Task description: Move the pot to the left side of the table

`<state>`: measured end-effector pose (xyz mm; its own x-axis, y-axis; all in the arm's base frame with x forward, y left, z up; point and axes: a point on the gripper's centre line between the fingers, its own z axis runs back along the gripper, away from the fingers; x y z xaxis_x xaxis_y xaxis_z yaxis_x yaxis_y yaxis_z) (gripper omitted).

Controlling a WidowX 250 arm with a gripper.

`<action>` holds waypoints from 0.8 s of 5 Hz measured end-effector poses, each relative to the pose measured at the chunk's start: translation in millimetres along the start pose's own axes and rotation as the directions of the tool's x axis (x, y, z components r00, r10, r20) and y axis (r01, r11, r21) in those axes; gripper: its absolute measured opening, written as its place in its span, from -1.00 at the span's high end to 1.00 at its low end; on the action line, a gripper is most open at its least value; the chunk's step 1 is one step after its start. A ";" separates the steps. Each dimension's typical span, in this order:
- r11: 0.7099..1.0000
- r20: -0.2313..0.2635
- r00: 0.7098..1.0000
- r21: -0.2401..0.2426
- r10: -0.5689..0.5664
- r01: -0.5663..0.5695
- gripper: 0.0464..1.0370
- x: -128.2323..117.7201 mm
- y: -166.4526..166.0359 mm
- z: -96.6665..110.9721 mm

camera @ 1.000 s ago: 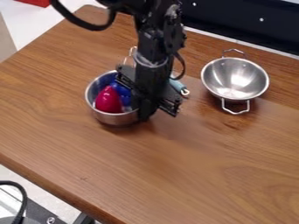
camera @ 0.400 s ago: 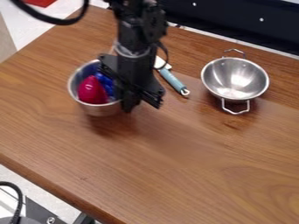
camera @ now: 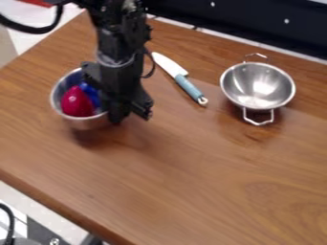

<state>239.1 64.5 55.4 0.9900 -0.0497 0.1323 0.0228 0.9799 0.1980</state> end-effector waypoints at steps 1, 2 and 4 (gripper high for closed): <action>0.998 0.008 0.998 -0.019 -0.056 0.056 0.97 -14.6 0.8 0.1; 0.997 0.010 0.997 -0.028 -0.077 0.077 0.97 -20.5 8.5 0.2; 0.998 -0.010 0.999 -0.038 -0.047 0.047 0.97 -31.4 33.7 -2.0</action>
<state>209.1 99.4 56.0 0.9891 -0.0939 0.1130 0.0742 0.9831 0.1671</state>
